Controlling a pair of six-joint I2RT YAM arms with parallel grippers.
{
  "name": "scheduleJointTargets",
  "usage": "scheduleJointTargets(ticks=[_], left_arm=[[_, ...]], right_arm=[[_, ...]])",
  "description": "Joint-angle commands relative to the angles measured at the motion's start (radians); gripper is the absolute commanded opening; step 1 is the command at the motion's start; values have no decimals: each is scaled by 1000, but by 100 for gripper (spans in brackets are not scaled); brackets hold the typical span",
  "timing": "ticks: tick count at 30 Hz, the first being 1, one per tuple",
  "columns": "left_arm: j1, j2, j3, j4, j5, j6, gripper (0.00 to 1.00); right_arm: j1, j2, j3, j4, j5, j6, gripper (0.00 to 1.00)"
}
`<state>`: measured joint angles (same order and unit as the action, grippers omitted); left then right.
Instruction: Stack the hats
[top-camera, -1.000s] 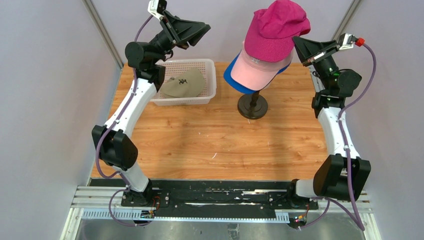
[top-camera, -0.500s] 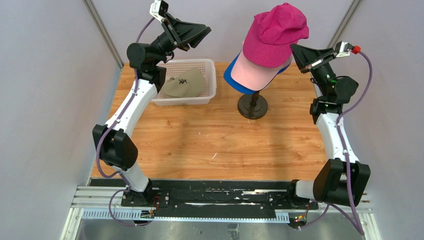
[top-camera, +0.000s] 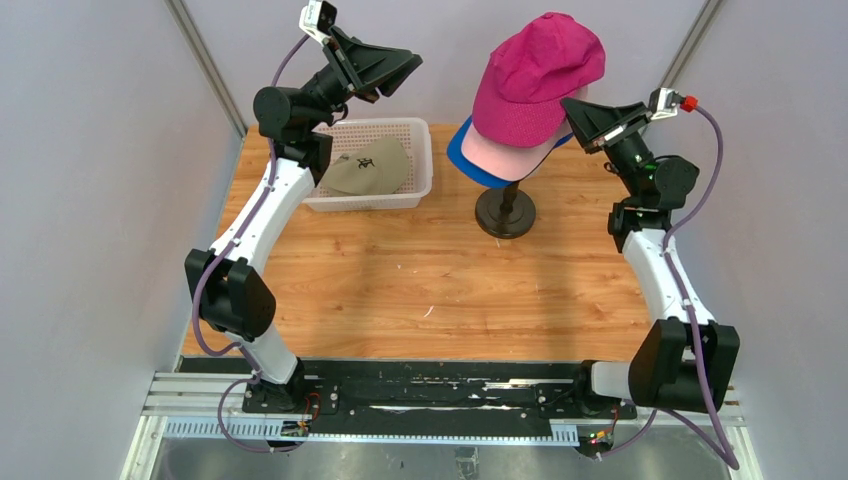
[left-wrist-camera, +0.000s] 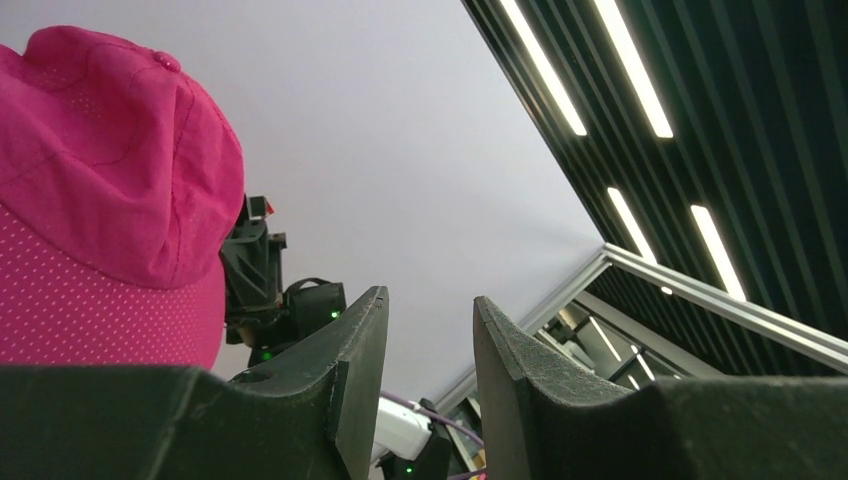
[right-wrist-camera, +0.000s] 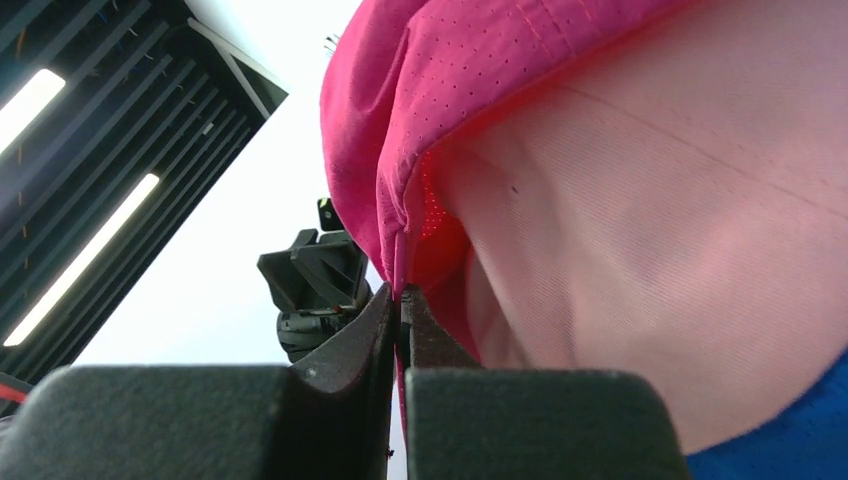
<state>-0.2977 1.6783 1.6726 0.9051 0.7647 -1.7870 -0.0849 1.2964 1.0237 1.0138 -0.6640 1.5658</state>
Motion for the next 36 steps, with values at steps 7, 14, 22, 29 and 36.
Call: scheduleJointTargets(ticks=[7,14,22,29,36], left_arm=[[-3,5,13,33,21,12,41],[-3,23,12,38,25,10,41],[-3,30,0,52,29,4,41],[-3,25,-13,58,35,3,41],[-3,24,-25,69,38,-4,41]], right_arm=[[34,-43,-100,40,16,-55,1],[45,-78,-169,47,44,-54,1],[49,-143,-235,-2,86,-90,1],[70,-147,-256,-24,111,-114,1],[106,-158,-280,-73,165,-159,1]])
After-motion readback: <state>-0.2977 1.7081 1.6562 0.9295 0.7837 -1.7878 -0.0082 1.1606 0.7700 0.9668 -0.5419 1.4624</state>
